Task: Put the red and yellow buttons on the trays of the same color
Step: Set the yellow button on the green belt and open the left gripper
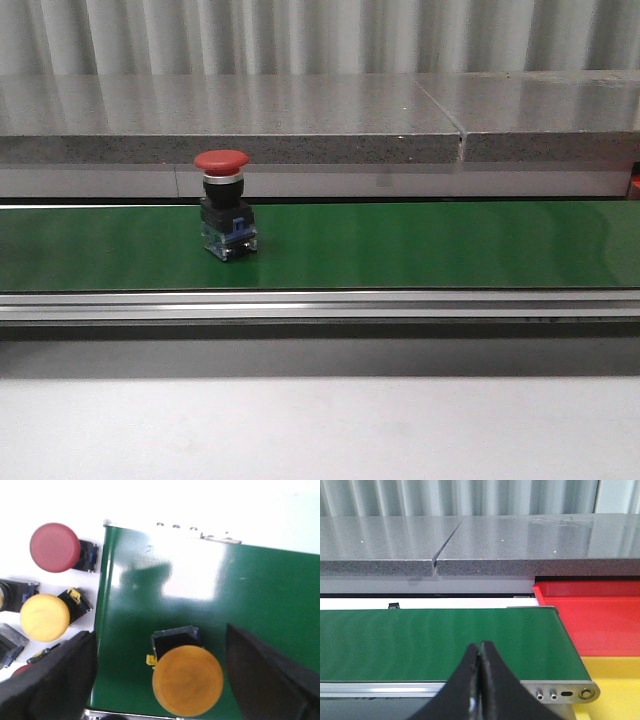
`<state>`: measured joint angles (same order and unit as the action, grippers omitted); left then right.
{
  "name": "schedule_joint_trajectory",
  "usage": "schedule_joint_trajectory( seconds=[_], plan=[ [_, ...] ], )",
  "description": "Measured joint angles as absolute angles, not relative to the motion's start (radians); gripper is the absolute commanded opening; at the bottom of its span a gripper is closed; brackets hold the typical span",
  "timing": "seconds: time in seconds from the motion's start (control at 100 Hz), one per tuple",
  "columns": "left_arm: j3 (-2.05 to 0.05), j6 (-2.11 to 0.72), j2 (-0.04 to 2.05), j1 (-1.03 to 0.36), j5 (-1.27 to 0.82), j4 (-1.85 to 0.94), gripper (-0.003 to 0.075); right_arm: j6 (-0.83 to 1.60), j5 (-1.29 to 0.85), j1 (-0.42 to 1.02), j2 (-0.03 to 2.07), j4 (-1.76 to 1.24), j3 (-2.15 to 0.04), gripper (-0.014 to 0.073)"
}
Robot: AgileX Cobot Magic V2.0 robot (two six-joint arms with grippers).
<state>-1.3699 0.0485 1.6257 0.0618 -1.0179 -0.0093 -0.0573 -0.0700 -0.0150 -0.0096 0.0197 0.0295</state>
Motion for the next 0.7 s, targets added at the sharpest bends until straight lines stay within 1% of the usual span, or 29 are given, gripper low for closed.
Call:
schedule_joint_trajectory(
  seconds=[0.04,0.09,0.14,0.16,0.18,0.2,0.21,0.22,0.24,0.26,0.42,0.7],
  plan=[
    [-1.37,0.048,1.598,0.053,-1.013,-0.009,0.0426,-0.057,-0.07,-0.015,-0.01,0.02,0.029,-0.0088],
    [-1.37,0.041,1.564,0.041,-1.009,-0.009,0.0344,-0.057,-0.07,-0.015,-0.01,0.02,0.029,-0.0088],
    [-1.37,0.032,1.525,0.027,-1.006,-0.009,0.0227,-0.057,-0.07,-0.015,-0.01,0.02,0.029,-0.0088],
    [-1.37,0.029,1.516,0.02,-1.006,-0.009,0.0195,-0.057,-0.07,-0.015,-0.01,0.02,0.029,-0.0088],
    [-1.37,0.022,1.502,0.013,-1.005,-0.009,0.0133,-0.057,-0.07,-0.015,-0.01,0.02,0.029,-0.0088],
    [-1.369,0.017,1.488,0.006,-1.004,-0.009,0.0104,-0.057,-0.07,-0.015,-0.01,0.02,0.029,-0.0088],
    [-1.369,0.017,1.479,0.003,-1.004,-0.009,0.0073,-0.057,-0.07,-0.015,-0.01,0.02,0.029,-0.0088],
    [-1.367,0.015,1.475,0.001,-1.002,-0.009,0.0073,-0.057,-0.07,-0.015,-0.01,0.02,0.029,-0.0088],
    [-1.362,0.012,1.462,-0.007,-0.998,-0.009,0.0016,-0.057,-0.07,-0.015,-0.01,0.02,0.029,-0.0088],
    [-1.36,0.007,1.449,-0.015,-0.996,-0.009,-0.0023,-0.057,-0.07,-0.015,-0.01,0.02,0.029,-0.0088],
    [-1.307,0.0,1.358,-0.071,-0.96,-0.013,-0.002,-0.057,-0.07,-0.015,-0.01,0.02,0.029,-0.0088],
    [-1.136,0.0,1.162,-0.193,-0.865,-0.013,-0.002,-0.057,-0.07,-0.015,-0.01,0.02,0.029,-0.0088]
  ],
)
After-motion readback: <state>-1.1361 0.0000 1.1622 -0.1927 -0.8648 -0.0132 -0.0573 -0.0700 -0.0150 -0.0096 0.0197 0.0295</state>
